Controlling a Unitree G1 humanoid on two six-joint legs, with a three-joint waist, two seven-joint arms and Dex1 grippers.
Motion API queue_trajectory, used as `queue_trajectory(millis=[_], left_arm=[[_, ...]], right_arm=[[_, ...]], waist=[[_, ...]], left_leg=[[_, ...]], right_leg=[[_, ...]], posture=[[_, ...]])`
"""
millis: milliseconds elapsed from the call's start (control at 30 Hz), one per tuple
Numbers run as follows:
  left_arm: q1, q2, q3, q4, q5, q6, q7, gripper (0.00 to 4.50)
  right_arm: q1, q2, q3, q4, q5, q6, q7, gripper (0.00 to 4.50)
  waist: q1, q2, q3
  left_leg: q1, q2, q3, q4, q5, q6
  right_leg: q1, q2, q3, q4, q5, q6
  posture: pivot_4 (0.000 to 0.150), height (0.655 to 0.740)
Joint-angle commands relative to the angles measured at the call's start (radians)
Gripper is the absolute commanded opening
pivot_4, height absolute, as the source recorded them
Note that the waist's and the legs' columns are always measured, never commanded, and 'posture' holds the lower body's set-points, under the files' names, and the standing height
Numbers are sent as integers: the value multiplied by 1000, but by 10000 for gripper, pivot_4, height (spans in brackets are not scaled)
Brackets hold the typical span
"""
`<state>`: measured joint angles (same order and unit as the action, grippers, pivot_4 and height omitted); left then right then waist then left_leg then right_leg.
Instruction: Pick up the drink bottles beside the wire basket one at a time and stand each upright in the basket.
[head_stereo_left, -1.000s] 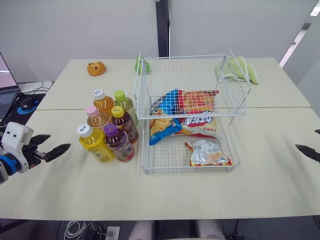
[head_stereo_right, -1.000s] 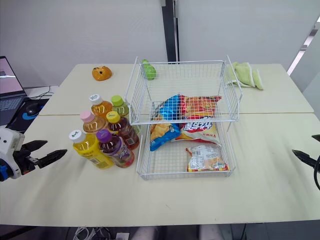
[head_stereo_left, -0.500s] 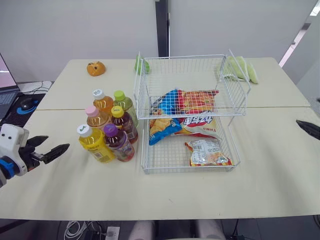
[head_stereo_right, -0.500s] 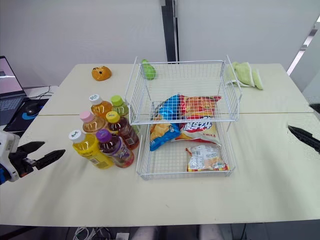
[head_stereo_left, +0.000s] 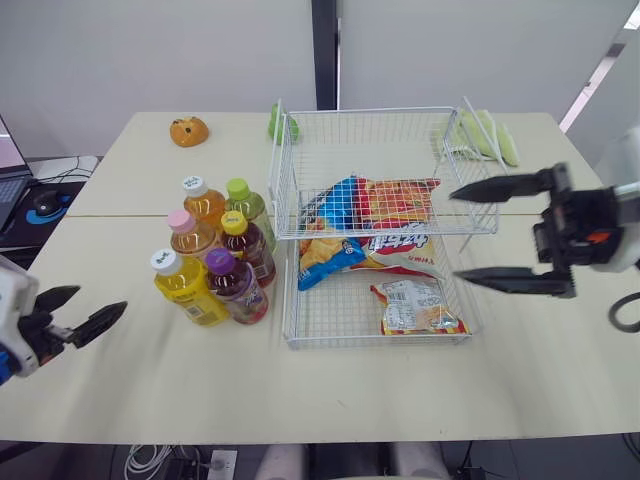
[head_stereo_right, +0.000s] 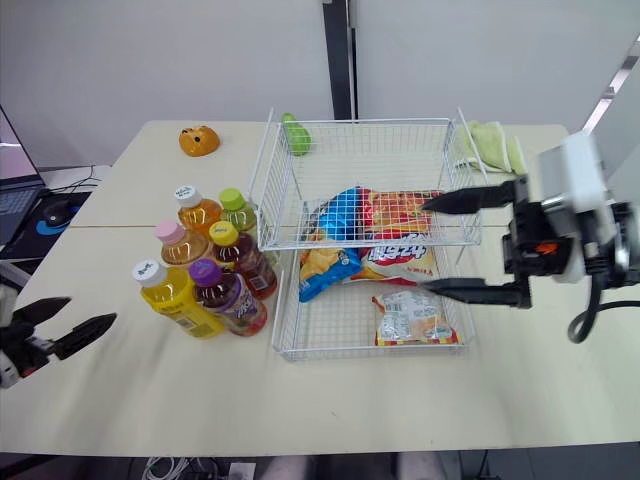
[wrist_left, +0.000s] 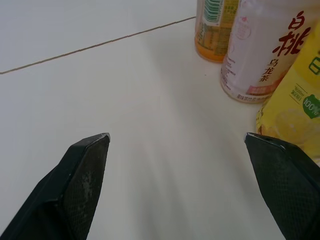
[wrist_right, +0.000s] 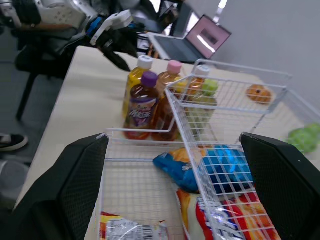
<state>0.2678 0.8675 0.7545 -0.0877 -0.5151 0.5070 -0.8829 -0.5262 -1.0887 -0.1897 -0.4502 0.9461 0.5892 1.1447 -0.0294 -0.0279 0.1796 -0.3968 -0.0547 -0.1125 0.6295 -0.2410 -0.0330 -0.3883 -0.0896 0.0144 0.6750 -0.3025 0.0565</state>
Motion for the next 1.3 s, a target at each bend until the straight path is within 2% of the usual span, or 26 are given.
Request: queue_trajectory(millis=[33, 133, 233, 400, 700, 900, 1300], left_arm=[[83, -36, 131, -192, -97, 86, 6, 44661], [146, -81, 215, -380, -217, 188, 44, 44661], [153, -107, 260, -490, -336, 265, 111, 44661], [78, -126, 224, -610, -453, 301, 276, 44661], [-150, -140, 3, -590, -390, 310, 573, 44661], [-187, -159, -87, -594, -354, 281, 597, 44661], [-183, -139, -175, -557, -252, 224, 522, 44661]], right_arm=[[-62, 44, 72, 14, -16, 4, 46, 45000], [-117, 109, 127, 57, -48, -12, 79, 45000], [-140, 147, 149, 79, -75, -20, 101, 45000], [-140, 178, 147, 83, -95, -27, 117, 45000], [-131, 183, 121, 71, -98, -10, 106, 45000], [-155, 184, 116, 82, -96, 8, 98, 45000], [-200, 201, 121, 72, -87, 58, 61, 45000]], waist=[[1, 0, 0], [3, 0, 1], [13, 0, 0], [20, 0, 0], [24, 0, 0], [24, 0, 0], [26, 0, 0]], left_leg=[[-1, -1, 0, 0, 0, 0], [-1, -1, 0, 0, 0, 0], [-1, -1, -2, 1, 0, 0], [0, -1, -1, 3, 0, 0], [1, -2, 1, 3, 0, 0], [1, -2, 2, 3, 0, 0], [0, -2, 2, 3, 0, 0]], right_leg=[[-1, 0, 0, 0, 0, 0], [-1, -1, 0, 0, 0, 1], [0, 0, -1, 0, 1, 0], [1, 1, -1, 1, 1, 0], [0, 3, -1, 3, 2, 2], [0, 4, 0, 3, 2, 2], [0, 4, -1, 3, 2, 2]], posture=[[1500, 7400], [1500, 7400], [1500, 7400], [1500, 7400], [1500, 7400], [1500, 7400], [1500, 7400]])
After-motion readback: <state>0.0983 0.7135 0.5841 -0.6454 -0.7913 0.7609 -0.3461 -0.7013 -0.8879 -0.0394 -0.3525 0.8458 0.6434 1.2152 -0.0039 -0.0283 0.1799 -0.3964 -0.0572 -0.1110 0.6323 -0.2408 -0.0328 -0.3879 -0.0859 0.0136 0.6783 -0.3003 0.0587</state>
